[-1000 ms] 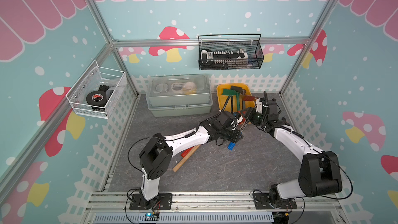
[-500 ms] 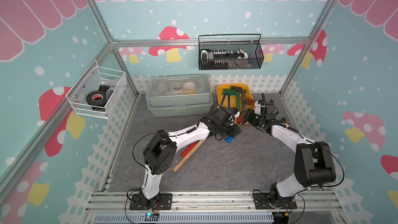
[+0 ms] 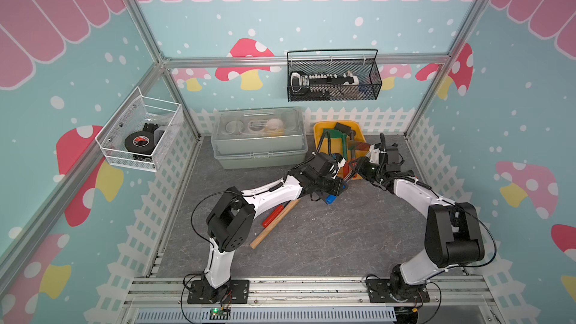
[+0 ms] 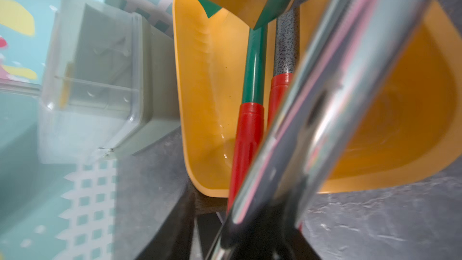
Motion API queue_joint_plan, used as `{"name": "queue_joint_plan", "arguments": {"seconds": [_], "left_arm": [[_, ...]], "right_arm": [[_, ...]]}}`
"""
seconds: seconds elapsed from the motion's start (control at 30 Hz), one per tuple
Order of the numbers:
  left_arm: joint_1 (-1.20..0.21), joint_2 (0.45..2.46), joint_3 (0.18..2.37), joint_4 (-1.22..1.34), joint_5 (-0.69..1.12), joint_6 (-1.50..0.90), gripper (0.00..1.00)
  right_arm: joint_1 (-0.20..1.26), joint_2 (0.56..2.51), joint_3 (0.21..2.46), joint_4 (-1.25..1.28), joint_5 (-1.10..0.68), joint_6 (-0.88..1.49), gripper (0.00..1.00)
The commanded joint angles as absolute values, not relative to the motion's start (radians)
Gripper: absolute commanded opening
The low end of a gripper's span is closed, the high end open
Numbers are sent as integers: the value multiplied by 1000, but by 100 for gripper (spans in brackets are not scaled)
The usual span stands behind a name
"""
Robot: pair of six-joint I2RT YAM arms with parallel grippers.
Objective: Put the small hoe into the storage box
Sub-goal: Place the hoe in the storage box.
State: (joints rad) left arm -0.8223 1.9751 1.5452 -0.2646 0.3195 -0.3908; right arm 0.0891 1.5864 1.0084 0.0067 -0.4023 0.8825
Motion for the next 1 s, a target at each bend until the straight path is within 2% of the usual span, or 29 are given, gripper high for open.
{"name": "queue_joint_plan", "arguments": {"seconds": [0.0, 0.37, 0.77, 0.97], "left_arm": [[-824, 1960, 1589, -214, 357, -359, 0], [-785, 1980, 1607, -235, 346, -416, 0], [-772, 2033, 1652, -232, 317, -489, 0], [-760, 2054, 1663, -223, 314, -530, 0]], "right_arm": [[88, 1591, 1053, 54, -424, 847, 33], [89, 1728, 1180, 48, -510, 847, 32], [89, 1870, 1335, -52, -539, 818, 46], [88, 1920, 1370, -77, -543, 810, 49]]}}
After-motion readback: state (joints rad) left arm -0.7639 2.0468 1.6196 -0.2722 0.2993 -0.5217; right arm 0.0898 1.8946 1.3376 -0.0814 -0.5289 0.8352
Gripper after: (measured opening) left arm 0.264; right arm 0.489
